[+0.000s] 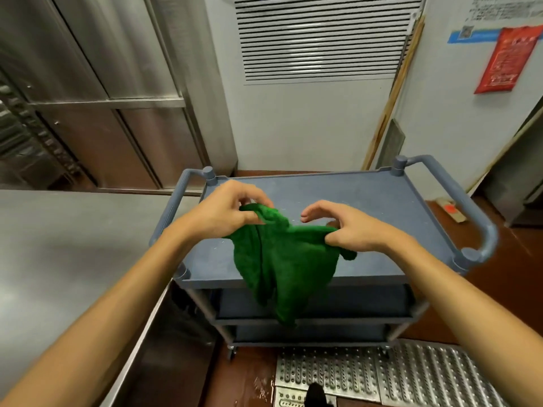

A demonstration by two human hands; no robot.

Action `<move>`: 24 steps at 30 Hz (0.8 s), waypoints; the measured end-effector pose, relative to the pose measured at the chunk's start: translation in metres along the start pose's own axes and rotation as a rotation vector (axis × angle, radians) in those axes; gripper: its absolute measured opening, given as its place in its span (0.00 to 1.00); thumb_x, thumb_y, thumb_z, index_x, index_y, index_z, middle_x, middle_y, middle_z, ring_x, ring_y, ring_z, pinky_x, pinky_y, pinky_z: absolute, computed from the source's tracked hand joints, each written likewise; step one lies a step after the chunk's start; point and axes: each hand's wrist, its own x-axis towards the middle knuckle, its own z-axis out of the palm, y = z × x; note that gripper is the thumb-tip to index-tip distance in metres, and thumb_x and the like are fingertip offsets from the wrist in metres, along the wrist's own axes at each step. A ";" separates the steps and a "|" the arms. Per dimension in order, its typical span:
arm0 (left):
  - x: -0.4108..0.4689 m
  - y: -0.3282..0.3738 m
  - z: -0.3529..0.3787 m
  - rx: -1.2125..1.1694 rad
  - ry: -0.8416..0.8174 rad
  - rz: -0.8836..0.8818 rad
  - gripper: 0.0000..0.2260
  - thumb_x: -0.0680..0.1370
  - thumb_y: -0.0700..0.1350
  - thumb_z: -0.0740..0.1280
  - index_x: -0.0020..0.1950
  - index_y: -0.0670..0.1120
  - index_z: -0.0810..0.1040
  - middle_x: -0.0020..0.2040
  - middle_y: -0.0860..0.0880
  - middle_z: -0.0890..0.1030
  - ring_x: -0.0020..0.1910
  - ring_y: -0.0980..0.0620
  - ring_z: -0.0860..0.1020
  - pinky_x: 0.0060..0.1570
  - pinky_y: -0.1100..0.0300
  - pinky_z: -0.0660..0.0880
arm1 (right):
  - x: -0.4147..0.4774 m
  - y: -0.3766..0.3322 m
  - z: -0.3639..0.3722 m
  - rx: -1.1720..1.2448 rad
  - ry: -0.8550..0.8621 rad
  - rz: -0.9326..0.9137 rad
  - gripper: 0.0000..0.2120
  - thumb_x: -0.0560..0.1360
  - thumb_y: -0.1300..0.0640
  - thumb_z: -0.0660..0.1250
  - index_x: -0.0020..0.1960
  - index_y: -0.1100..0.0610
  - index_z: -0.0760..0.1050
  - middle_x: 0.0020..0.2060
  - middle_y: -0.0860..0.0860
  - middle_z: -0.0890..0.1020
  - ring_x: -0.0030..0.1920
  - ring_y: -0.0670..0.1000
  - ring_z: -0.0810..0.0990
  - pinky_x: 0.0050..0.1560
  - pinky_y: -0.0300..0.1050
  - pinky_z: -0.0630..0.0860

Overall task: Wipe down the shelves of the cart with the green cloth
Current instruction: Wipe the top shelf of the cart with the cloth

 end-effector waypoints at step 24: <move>0.141 -0.054 -0.047 0.458 -0.137 -0.196 0.23 0.58 0.58 0.82 0.46 0.49 0.81 0.43 0.52 0.81 0.43 0.52 0.79 0.41 0.55 0.76 | 0.138 0.054 -0.084 -0.325 0.189 -0.238 0.19 0.65 0.38 0.77 0.39 0.49 0.72 0.34 0.46 0.76 0.36 0.45 0.75 0.36 0.48 0.71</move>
